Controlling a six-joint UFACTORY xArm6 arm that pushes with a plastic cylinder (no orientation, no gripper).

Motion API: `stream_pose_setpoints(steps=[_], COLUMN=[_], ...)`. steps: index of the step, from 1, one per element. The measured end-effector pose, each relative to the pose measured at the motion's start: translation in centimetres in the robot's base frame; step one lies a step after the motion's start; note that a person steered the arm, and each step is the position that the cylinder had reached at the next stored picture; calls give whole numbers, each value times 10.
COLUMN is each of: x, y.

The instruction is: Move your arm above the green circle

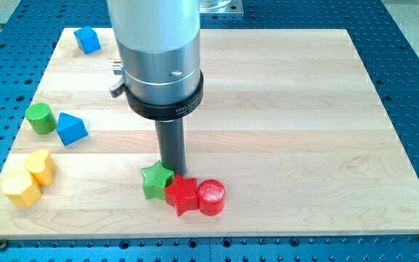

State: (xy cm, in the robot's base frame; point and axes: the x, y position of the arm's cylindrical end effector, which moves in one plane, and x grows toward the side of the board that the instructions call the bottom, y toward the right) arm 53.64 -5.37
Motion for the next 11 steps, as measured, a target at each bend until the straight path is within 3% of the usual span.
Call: stream_pose_setpoints(steps=[2, 4, 5, 6, 7, 11], x=[1, -55, -111, -146, -146, -146], y=[-12, -77, -110, -179, -242, -238])
